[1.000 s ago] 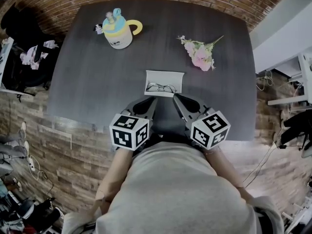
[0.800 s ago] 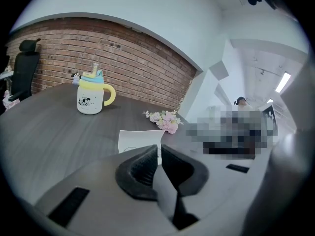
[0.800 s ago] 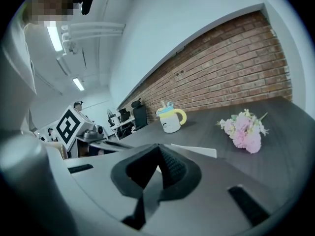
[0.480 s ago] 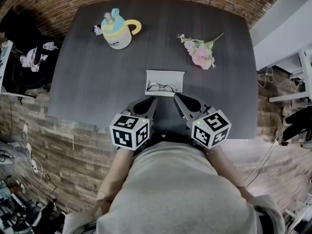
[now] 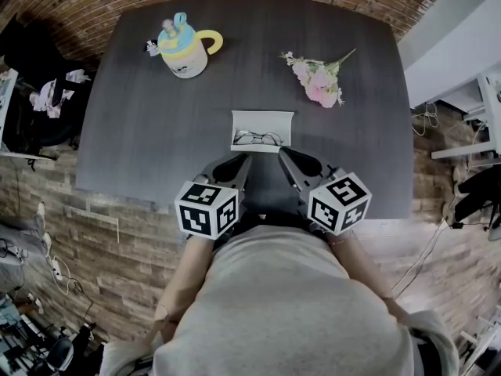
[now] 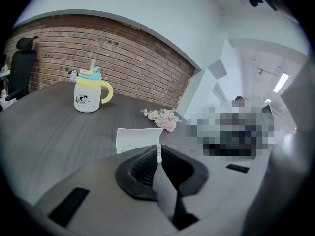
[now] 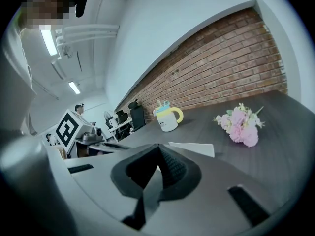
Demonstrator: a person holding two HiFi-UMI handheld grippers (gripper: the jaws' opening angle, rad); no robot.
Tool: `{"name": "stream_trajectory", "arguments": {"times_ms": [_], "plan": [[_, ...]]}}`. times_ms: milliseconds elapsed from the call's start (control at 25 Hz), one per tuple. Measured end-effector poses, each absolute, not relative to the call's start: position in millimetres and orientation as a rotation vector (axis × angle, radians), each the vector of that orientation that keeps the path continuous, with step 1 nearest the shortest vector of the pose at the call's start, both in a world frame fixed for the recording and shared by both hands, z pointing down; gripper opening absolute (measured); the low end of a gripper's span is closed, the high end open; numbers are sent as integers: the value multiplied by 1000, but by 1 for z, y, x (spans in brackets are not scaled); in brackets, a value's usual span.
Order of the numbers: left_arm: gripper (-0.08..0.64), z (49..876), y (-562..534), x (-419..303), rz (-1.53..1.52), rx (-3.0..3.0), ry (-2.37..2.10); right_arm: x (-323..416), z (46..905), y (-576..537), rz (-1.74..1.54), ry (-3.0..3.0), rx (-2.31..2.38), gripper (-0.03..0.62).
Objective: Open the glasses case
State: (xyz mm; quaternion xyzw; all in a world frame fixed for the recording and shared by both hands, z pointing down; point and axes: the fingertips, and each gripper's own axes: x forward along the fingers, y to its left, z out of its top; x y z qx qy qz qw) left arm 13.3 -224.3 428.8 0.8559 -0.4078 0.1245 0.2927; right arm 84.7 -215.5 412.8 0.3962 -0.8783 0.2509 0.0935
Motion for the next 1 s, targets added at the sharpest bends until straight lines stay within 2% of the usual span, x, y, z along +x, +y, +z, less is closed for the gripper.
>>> {"name": "stream_trajectory", "arguments": {"times_ms": [1000], "plan": [[40,433,-222,14,322,2277,-1058,79,426,-209,779,-2564,1119,6]]}}
